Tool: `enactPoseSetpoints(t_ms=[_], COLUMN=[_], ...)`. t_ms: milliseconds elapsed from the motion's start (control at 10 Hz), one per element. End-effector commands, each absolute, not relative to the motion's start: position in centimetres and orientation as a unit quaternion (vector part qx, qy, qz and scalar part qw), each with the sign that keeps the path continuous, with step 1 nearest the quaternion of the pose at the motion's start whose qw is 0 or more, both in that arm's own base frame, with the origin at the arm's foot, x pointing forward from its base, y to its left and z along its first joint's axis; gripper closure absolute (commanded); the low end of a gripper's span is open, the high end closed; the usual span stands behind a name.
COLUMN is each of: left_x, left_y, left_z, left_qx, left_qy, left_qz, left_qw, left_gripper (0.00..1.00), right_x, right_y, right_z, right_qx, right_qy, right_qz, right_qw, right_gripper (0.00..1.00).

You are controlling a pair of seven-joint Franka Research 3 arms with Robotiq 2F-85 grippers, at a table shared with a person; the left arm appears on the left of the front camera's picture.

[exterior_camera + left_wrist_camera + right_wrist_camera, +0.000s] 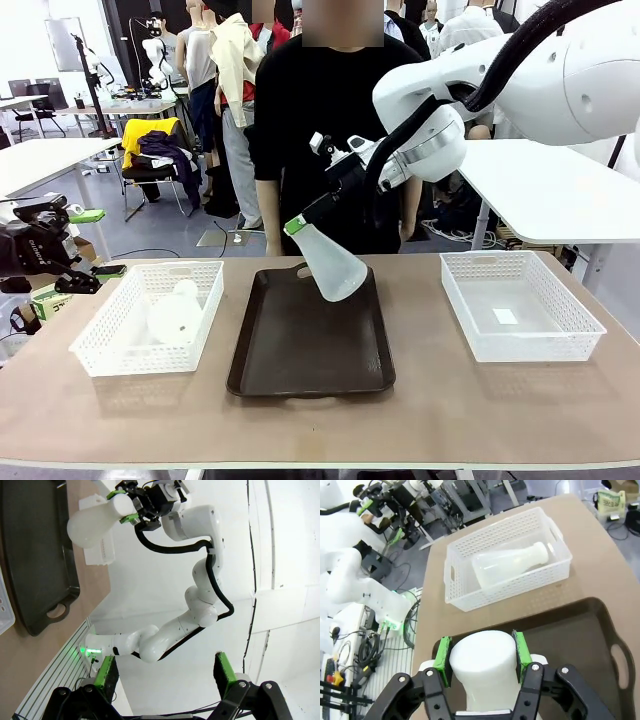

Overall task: Prepare the laboratory tools.
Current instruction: Place the picked Big flask upright in the Handle tray as instructed by the person.

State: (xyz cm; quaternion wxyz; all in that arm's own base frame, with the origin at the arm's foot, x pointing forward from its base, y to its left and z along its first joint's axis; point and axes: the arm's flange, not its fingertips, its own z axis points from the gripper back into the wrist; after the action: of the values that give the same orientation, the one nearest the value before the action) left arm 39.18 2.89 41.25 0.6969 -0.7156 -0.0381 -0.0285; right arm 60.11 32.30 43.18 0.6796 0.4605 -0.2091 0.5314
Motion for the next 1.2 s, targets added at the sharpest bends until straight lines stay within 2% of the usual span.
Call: enactPoseSetpoints(t_ms=[0, 300, 500, 800, 1100], left_x=[39.1, 39.1, 39.1, 39.1, 39.1], left_y=[3.1, 3.1, 3.1, 3.1, 3.1], left_z=[41.5, 41.5, 41.5, 41.5, 41.5], left_qx=[-0.719, -0.719, -0.719, -0.719, -0.719], left_qy=[-0.039, -0.039, -0.039, -0.039, -0.039], left_qz=[-0.031, -0.031, -0.031, -0.031, -0.031], left_qw=[0.693, 0.693, 0.693, 0.693, 0.693], left_gripper=[0.0, 0.0, 0.0, 0.0, 0.0], right_x=[60.0, 60.1, 60.4, 60.2, 60.9], right_y=[32.5, 32.4, 32.4, 31.5, 30.7], right_z=[43.4, 43.1, 41.4, 40.1, 38.5], right_qx=[0.455, 0.456, 0.477, 0.506, 0.544], right_qy=[-0.213, -0.209, -0.222, -0.325, -0.422], right_qz=[0.543, 0.534, 0.561, 0.584, 0.566], right_qw=[0.673, 0.68, 0.639, 0.545, 0.454], right_gripper=[1.0, 1.0, 1.0, 1.0, 1.0])
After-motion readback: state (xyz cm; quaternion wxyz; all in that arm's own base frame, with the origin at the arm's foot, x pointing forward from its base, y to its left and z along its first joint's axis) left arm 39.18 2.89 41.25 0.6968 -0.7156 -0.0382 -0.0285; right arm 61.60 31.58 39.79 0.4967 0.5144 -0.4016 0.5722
